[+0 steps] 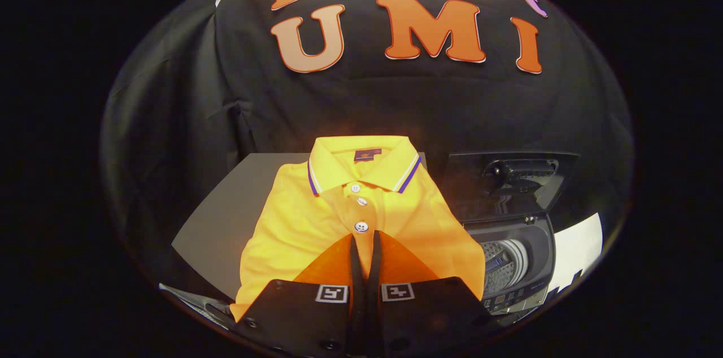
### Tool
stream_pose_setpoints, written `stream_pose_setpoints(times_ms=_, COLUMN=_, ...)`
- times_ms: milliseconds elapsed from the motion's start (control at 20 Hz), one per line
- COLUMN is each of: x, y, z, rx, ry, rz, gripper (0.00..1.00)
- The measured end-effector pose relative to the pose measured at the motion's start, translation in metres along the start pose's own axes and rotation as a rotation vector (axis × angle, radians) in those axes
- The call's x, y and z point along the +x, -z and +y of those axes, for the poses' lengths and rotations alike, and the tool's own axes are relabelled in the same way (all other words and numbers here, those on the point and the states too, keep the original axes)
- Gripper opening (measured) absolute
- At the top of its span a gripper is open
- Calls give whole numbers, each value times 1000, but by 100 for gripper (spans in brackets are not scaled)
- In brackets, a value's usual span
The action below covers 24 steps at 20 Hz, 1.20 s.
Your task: Put the clothes into the washing machine and then close the washing machine lid.
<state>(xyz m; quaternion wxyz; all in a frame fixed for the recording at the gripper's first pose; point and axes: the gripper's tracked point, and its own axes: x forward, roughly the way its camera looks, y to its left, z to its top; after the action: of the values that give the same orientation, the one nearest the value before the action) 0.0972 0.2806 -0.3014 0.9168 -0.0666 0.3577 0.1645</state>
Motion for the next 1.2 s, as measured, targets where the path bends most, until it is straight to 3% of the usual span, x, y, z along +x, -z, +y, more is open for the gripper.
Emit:
stream_pose_setpoints(times_ms=250, x=-17, y=-28, z=-35, rx=-14, ry=11, rz=-64, gripper=8)
stream_pose_setpoints(times_ms=600, x=-61, y=-56, z=-151, rx=26, ry=42, rz=-115, gripper=8)
stream_pose_setpoints(times_ms=1050, x=-62, y=-30, z=-239, rx=24, ry=24, rz=-80, gripper=8)
stream_pose_setpoints(times_ms=1200, x=-61, y=-28, z=-266, rx=17, ry=53, rz=-75, gripper=8)
